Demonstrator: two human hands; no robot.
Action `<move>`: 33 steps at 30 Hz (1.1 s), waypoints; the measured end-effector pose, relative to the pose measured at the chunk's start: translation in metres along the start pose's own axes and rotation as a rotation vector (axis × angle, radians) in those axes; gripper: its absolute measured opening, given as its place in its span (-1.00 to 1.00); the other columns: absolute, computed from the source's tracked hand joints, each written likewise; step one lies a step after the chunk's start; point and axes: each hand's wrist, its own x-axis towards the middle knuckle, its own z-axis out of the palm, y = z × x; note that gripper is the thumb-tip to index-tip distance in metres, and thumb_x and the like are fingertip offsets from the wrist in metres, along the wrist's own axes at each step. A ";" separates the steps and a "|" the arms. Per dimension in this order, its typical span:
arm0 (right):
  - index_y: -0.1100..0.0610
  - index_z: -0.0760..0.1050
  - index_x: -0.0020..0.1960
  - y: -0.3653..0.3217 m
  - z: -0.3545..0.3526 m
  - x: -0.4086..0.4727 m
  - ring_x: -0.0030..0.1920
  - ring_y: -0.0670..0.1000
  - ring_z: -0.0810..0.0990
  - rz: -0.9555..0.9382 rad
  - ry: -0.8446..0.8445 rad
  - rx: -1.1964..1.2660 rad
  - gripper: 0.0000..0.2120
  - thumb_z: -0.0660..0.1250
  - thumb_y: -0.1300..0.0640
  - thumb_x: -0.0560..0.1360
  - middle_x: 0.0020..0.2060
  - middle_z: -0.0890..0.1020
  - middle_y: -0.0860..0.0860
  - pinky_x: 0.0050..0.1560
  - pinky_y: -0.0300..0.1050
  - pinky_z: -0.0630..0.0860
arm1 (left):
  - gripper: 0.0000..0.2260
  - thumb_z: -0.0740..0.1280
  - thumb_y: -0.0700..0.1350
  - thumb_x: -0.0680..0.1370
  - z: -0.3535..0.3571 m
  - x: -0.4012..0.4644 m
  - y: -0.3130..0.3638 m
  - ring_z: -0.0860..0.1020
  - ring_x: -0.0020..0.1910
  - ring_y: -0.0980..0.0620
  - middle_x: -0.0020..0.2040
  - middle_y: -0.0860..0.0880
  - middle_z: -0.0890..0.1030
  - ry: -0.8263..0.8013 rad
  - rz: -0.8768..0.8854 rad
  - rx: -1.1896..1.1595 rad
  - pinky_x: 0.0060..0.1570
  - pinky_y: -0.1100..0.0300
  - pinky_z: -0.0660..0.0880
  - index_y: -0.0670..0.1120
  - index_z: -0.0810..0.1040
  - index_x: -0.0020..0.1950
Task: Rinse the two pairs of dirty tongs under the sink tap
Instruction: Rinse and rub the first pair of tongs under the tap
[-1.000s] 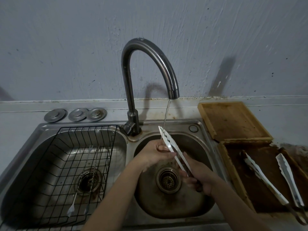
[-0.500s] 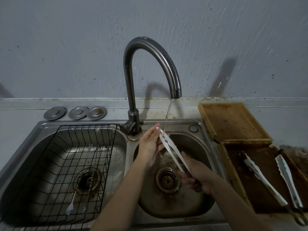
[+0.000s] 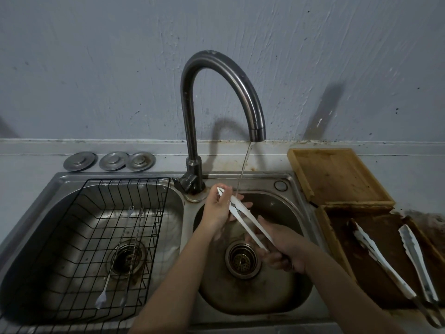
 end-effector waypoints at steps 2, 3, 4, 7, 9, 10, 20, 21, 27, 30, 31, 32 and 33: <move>0.18 0.50 0.02 -0.013 0.000 -0.002 -0.55 -0.07 0.39 -0.068 0.122 -0.131 -0.61 0.11 -0.13 0.57 -0.43 0.59 0.04 -0.61 -0.28 0.24 | -0.90 0.20 -0.09 0.60 -0.001 0.001 -0.006 0.69 -0.25 -0.19 -0.16 -0.18 0.62 0.137 -0.098 -0.151 -0.37 0.06 0.61 -0.08 0.42 -0.07; 0.15 0.52 0.04 -0.021 0.002 -0.004 -0.49 -0.02 0.46 -0.133 0.177 -0.177 -0.68 0.16 -0.08 0.56 -0.34 0.62 0.09 -0.57 -0.22 0.30 | -0.90 0.18 -0.10 0.61 -0.002 0.001 -0.010 0.69 -0.29 -0.16 -0.15 -0.20 0.61 0.206 -0.158 -0.232 -0.42 0.09 0.60 -0.12 0.41 -0.02; 0.13 0.53 0.05 -0.027 0.001 -0.006 -0.45 0.04 0.53 -0.216 0.224 -0.182 -0.74 0.21 -0.03 0.55 -0.24 0.63 0.13 -0.54 -0.17 0.38 | -0.85 0.16 -0.10 0.62 -0.002 0.001 -0.013 0.68 -0.35 -0.13 -0.14 -0.21 0.59 0.268 -0.216 -0.312 -0.47 0.11 0.59 -0.17 0.41 0.06; 0.15 0.52 -0.01 -0.043 0.008 -0.009 -0.37 0.15 0.66 -0.477 0.294 -0.119 -0.89 0.28 0.13 0.53 -0.10 0.61 0.18 -0.43 -0.13 0.60 | -0.67 0.09 -0.10 0.64 0.002 0.000 -0.018 0.63 -0.39 -0.13 -0.15 -0.26 0.54 0.393 -0.351 -0.520 -0.58 0.11 0.57 -0.31 0.34 0.28; 0.15 0.50 -0.05 -0.050 0.018 -0.006 -0.37 0.09 0.68 -0.684 0.328 -0.289 -0.90 0.30 0.12 0.51 -0.13 0.62 0.15 -0.41 -0.18 0.61 | -0.71 0.06 -0.14 0.65 0.008 -0.003 -0.015 0.58 -0.39 -0.15 -0.17 -0.28 0.51 0.410 -0.428 -0.689 -0.64 0.13 0.53 -0.31 0.34 0.27; 0.15 0.48 -0.07 -0.054 0.024 -0.003 -0.41 0.04 0.67 -0.786 0.349 -0.414 -0.89 0.30 0.10 0.51 -0.16 0.62 0.10 -0.45 -0.24 0.58 | -0.76 0.04 -0.17 0.66 0.011 -0.004 -0.013 0.56 -0.45 -0.14 -0.19 -0.29 0.49 0.405 -0.452 -0.758 -0.66 0.17 0.51 -0.26 0.36 0.22; 0.16 0.49 -0.23 -0.091 0.046 0.026 -0.41 0.04 0.59 -1.061 0.507 -0.823 -0.72 0.21 0.00 0.53 -0.36 0.64 0.17 -0.34 -0.05 0.55 | -0.68 0.15 -0.14 0.62 0.016 -0.006 -0.006 0.66 -0.37 -0.22 -0.23 -0.38 0.63 0.450 -0.609 -1.096 -0.46 0.10 0.61 -0.42 0.48 0.05; 0.17 0.51 -0.23 -0.092 0.046 0.026 -0.37 0.04 0.61 -1.064 0.517 -0.831 -0.70 0.20 -0.01 0.54 -0.37 0.64 0.13 -0.28 0.00 0.56 | -0.70 0.16 -0.15 0.62 0.016 -0.007 -0.008 0.67 -0.21 -0.19 -0.09 -0.35 0.64 0.467 -0.613 -1.089 -0.34 0.14 0.61 -0.39 0.48 0.13; 0.12 0.51 -0.33 -0.092 0.044 0.026 -0.40 -0.21 0.54 -1.045 0.641 -0.808 -0.56 0.05 -0.04 0.59 -0.49 0.52 -0.13 -0.27 -0.41 0.42 | -0.70 0.17 -0.17 0.61 0.022 -0.007 -0.010 0.62 -0.13 -0.19 -0.03 -0.32 0.59 0.475 -0.595 -1.037 -0.12 0.10 0.59 -0.36 0.44 0.23; 0.16 0.53 -0.25 -0.093 0.038 0.024 -0.38 -0.15 0.54 -1.045 0.677 -0.900 -0.60 0.06 0.04 0.60 -0.44 0.52 -0.10 -0.25 -0.41 0.40 | -0.69 0.16 -0.17 0.62 0.021 -0.006 -0.010 0.61 -0.10 -0.22 -0.01 -0.33 0.57 0.497 -0.554 -0.996 -0.11 0.04 0.59 -0.37 0.41 0.25; 0.19 0.54 -0.20 -0.093 0.035 0.023 -0.31 -0.08 0.54 -1.029 0.682 -1.037 -0.65 0.08 0.07 0.60 -0.37 0.57 -0.01 -0.20 -0.26 0.46 | -0.69 0.15 -0.17 0.62 0.020 -0.006 -0.009 0.61 -0.11 -0.23 -0.04 -0.33 0.56 0.503 -0.542 -0.969 -0.11 0.02 0.58 -0.37 0.40 0.25; 0.20 0.55 -0.15 -0.092 0.032 0.023 -0.25 0.01 0.52 -1.034 0.729 -1.245 -0.71 0.11 0.11 0.58 -0.30 0.59 0.06 -0.18 -0.16 0.45 | -0.68 0.14 -0.16 0.62 0.019 -0.006 -0.007 0.60 -0.08 -0.25 -0.05 -0.34 0.54 0.515 -0.526 -0.924 -0.09 -0.01 0.57 -0.37 0.38 0.26; 0.18 0.56 -0.09 -0.091 0.029 0.022 -0.20 0.02 0.48 -1.040 0.783 -1.456 -0.75 0.13 0.12 0.56 -0.24 0.60 0.07 -0.16 -0.13 0.41 | -0.67 0.12 -0.17 0.63 0.017 -0.005 -0.006 0.58 0.01 -0.27 0.01 -0.35 0.53 0.531 -0.498 -0.870 -0.07 -0.03 0.55 -0.38 0.35 0.28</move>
